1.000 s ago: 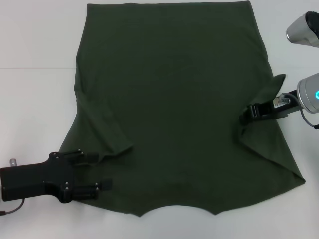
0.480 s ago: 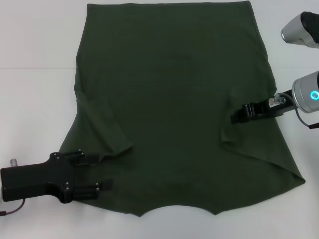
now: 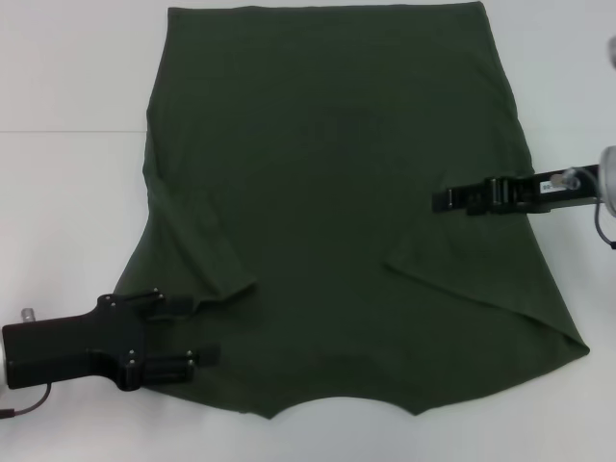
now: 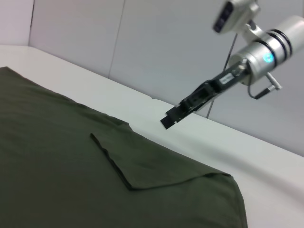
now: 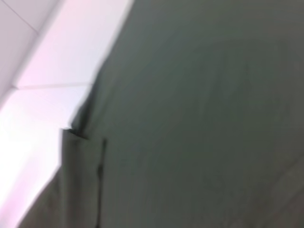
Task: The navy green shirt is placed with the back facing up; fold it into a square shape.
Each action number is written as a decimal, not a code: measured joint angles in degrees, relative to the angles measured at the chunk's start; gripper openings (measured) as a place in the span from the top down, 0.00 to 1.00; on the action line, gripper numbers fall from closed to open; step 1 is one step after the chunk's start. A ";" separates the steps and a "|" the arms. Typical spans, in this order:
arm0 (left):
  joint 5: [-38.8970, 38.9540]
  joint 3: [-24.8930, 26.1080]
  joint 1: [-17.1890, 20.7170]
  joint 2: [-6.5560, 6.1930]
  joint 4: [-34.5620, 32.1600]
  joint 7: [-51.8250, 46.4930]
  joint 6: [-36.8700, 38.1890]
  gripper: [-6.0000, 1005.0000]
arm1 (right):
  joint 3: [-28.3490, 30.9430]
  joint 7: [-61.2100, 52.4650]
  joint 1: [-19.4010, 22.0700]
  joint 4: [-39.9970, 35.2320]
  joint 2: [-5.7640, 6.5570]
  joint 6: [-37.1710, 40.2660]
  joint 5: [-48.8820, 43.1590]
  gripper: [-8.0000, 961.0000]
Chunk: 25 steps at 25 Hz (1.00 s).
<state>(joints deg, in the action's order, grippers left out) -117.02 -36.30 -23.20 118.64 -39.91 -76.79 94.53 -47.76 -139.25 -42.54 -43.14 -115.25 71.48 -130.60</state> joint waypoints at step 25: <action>-0.23 2.37 0.05 -0.01 0.01 -2.95 0.02 0.14 | 8.20 76.15 22.41 8.25 -4.42 17.49 21.01 0.22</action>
<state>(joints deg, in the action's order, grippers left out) -117.24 -33.93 -23.15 118.63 -39.90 -79.74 94.55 -39.56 -63.10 -20.13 -34.89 -119.67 88.98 -109.59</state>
